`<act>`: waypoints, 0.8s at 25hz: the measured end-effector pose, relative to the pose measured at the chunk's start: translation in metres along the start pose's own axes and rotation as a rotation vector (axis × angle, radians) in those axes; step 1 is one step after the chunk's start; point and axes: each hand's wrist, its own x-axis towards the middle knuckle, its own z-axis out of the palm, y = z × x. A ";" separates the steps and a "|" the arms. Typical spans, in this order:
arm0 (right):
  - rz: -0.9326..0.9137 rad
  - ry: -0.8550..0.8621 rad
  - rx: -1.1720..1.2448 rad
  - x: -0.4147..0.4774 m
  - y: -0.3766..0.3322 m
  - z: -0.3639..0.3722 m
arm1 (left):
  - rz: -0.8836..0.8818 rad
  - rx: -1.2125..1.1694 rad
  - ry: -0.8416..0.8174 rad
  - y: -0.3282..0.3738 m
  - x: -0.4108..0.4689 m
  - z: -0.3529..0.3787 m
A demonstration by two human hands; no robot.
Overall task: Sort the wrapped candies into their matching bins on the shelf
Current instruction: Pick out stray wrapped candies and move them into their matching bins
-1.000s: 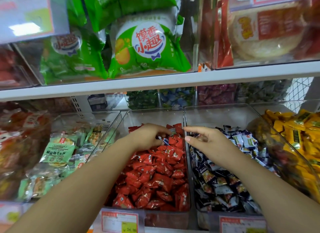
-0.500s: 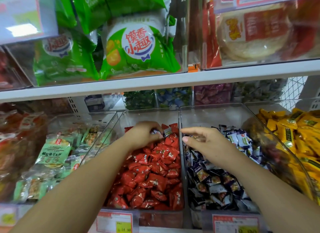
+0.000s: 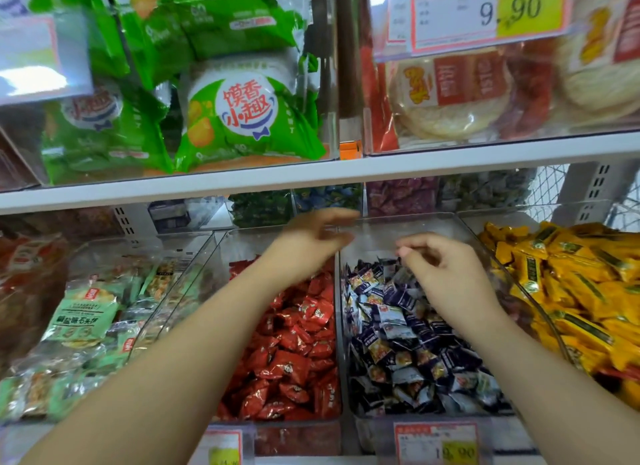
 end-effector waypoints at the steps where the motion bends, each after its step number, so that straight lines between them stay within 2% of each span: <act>1: -0.007 -0.057 -0.001 -0.001 0.000 0.003 | -0.060 -0.035 0.059 -0.012 0.004 -0.003; 3: 0.000 -0.187 0.011 -0.002 -0.002 0.011 | -0.203 0.006 0.093 -0.040 0.007 -0.005; 6: 0.033 -0.343 0.014 -0.003 -0.002 0.023 | -0.331 0.173 -0.037 -0.073 0.009 0.004; 12: 0.038 -0.498 0.023 -0.007 -0.008 0.036 | -0.329 0.487 -0.165 -0.088 0.030 0.015; 18: 0.080 -0.566 0.023 -0.009 -0.013 0.029 | -0.354 0.425 -0.119 -0.089 0.023 0.013; 20: 0.064 -0.537 0.025 -0.009 -0.015 0.024 | -0.333 0.391 -0.104 -0.083 0.016 0.010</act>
